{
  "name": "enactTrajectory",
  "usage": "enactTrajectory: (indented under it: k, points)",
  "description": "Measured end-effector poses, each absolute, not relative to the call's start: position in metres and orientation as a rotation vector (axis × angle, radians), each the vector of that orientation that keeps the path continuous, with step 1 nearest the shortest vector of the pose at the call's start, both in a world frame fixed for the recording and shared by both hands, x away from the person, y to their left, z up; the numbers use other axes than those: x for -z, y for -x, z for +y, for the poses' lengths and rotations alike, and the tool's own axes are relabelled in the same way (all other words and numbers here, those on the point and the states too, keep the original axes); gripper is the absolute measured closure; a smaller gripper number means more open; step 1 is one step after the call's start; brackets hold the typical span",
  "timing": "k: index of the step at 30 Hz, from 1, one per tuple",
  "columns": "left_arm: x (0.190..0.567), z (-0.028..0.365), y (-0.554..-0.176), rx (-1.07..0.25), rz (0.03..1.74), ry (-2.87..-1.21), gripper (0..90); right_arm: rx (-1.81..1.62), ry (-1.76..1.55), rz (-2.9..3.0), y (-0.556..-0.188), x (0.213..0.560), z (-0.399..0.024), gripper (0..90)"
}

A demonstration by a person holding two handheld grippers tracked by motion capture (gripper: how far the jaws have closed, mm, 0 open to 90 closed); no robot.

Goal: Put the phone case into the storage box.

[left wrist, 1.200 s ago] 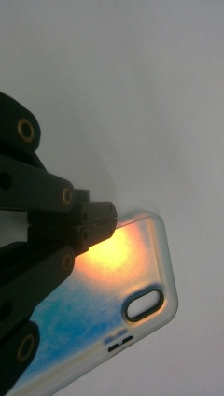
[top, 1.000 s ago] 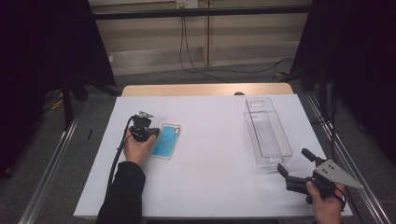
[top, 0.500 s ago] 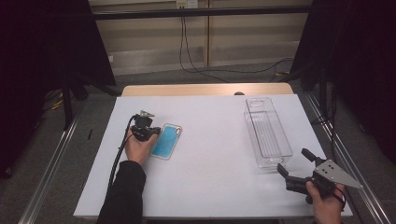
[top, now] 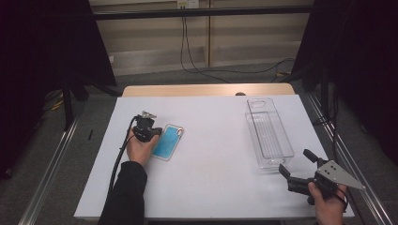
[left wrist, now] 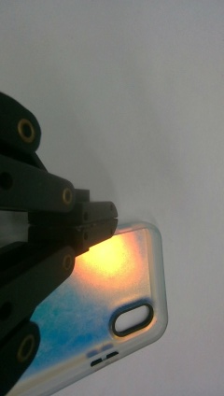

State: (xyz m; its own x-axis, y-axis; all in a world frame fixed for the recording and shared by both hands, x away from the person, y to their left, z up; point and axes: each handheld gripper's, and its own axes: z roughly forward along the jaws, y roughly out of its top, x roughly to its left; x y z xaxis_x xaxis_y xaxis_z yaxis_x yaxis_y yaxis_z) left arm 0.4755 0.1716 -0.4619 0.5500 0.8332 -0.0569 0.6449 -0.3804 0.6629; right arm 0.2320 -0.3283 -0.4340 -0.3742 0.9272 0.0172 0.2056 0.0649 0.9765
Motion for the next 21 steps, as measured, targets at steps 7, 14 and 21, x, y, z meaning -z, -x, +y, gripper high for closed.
enactTrajectory:
  k: [7, 14, 21]
  points:
    - [0.462, 0.173, -0.474, -0.396, 1.19, -2.119, 88.9, -1.355, -1.142, 1.675, -0.232, 0.434, -0.328, 0.0]
    - [0.461, 0.178, -0.467, -0.435, 1.201, -2.095, 75.7, -1.355, -1.143, 1.67, -0.232, 0.434, -0.328, 0.0]
    - [0.455, 0.184, -0.461, -0.52, 1.206, -2.043, 47.0, -1.355, -1.15, 1.664, -0.232, 0.434, -0.329, 0.0]
